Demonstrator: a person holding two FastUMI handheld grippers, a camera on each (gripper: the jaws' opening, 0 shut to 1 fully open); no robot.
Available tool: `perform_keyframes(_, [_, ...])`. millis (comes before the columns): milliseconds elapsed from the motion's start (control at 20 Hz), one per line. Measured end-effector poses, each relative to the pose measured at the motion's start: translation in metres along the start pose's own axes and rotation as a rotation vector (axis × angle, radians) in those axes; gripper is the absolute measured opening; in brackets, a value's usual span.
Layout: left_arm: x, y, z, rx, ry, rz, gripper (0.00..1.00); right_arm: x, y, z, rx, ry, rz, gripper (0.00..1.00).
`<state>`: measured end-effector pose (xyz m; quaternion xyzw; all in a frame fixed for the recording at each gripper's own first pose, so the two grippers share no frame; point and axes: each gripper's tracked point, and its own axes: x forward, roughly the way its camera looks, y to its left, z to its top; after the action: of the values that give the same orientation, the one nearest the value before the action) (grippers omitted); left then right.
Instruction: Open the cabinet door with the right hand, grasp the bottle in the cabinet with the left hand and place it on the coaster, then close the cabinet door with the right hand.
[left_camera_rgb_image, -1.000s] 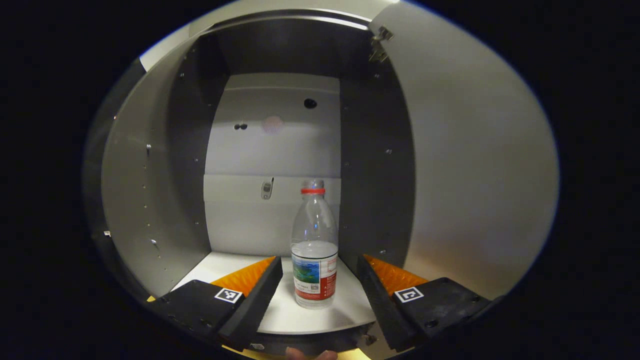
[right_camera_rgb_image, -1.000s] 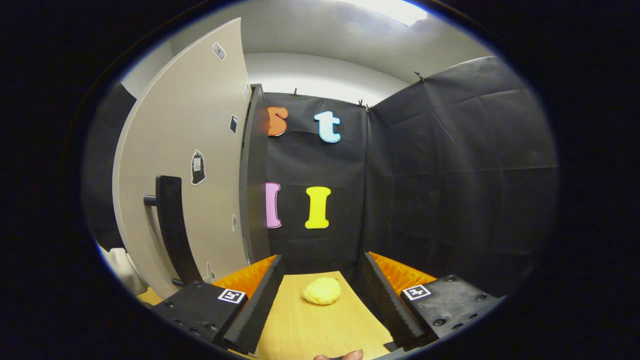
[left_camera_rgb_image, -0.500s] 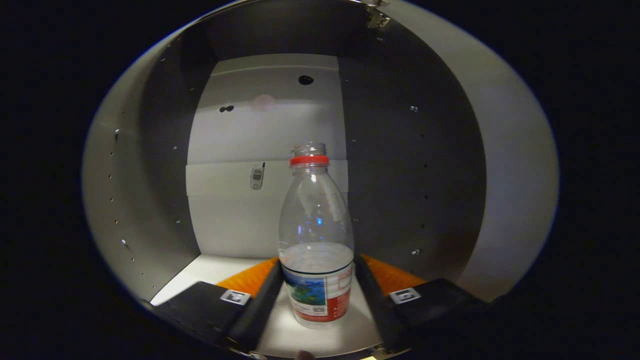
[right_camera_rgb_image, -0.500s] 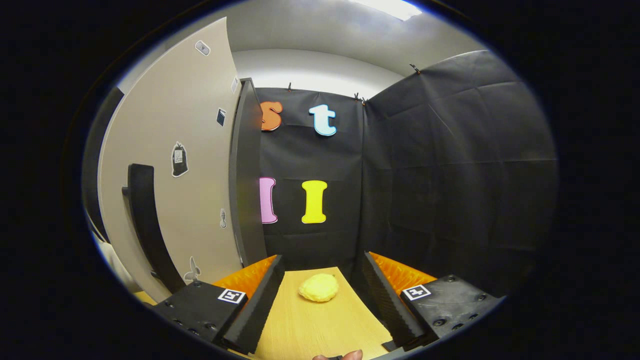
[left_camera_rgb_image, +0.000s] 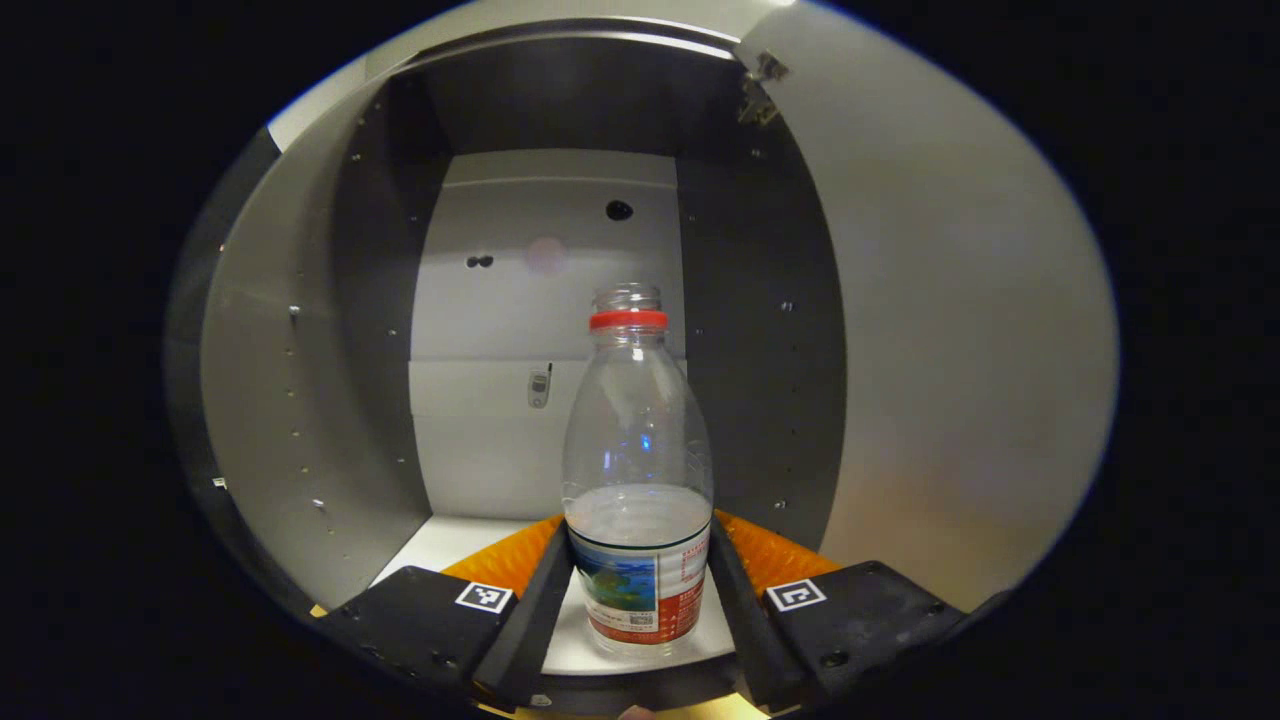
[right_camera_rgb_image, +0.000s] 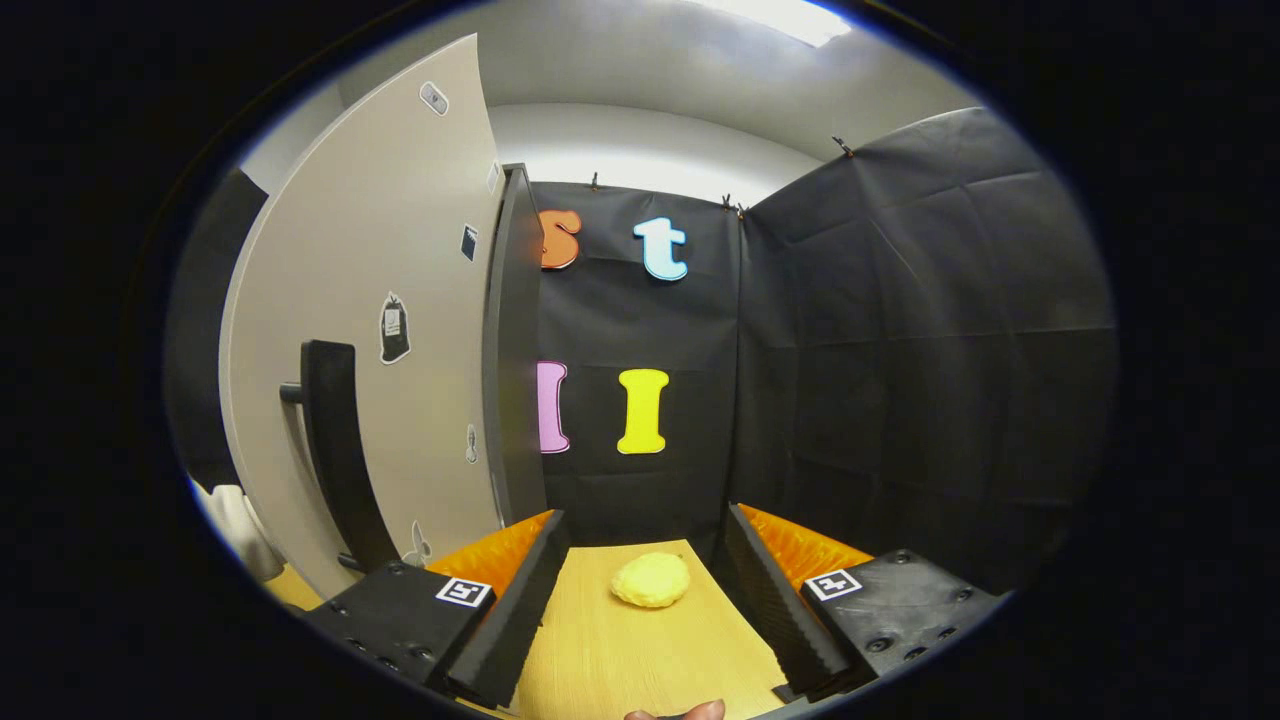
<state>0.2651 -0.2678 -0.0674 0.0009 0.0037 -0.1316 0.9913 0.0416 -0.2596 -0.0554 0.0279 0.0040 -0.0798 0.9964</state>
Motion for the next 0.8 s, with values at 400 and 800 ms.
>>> perform_keyframes(400, [-0.108,0.058,0.008,0.018,-0.051,0.038,0.77,-0.012,0.012,0.012,0.000,-0.025,-0.016,0.98])
perform_keyframes(800, [-0.213,0.099,-0.034,-0.033,-0.053,0.096,0.77,-0.019,0.022,0.019,-0.008,-0.038,-0.038,0.98])
